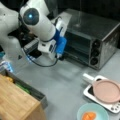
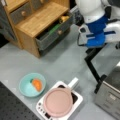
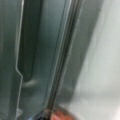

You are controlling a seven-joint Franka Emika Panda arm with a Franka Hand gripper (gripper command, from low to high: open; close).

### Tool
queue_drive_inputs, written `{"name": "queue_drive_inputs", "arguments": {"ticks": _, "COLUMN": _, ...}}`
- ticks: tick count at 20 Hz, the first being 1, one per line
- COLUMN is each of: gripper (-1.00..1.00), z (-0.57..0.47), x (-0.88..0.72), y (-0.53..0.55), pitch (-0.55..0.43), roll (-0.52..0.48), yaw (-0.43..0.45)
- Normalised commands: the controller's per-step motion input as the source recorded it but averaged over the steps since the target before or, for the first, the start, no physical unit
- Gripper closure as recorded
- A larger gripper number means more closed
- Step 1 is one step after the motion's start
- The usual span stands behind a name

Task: Open the microwave oven door. Pull out the microwave oven tray. Pick up the bowl. Place the bowl on the microwave tray.

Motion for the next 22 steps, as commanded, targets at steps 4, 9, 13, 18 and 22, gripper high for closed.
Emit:
{"name": "queue_drive_inputs", "arguments": {"ticks": 4, "gripper": -1.0, "z": -0.2, "x": 0.28, "y": -0.65, "pitch": -0.007, "roll": 0.163, "yaw": 0.274}}
{"name": "queue_drive_inputs", "arguments": {"ticks": 9, "gripper": -1.0, "z": 0.02, "x": 0.24, "y": -0.45, "pitch": 0.063, "roll": 0.077, "yaw": 0.291}}
{"name": "queue_drive_inputs", "arguments": {"ticks": 13, "gripper": -1.0, "z": 0.14, "x": 0.2, "y": -0.23, "pitch": 0.094, "roll": 0.007, "yaw": 0.318}}
{"name": "queue_drive_inputs", "arguments": {"ticks": 18, "gripper": -1.0, "z": 0.16, "x": 0.17, "y": -0.24, "pitch": 0.109, "roll": -0.014, "yaw": 0.3}}
{"name": "queue_drive_inputs", "arguments": {"ticks": 22, "gripper": -1.0, "z": 0.12, "x": 0.09, "y": -0.16, "pitch": 0.09, "roll": 0.111, "yaw": 0.256}}
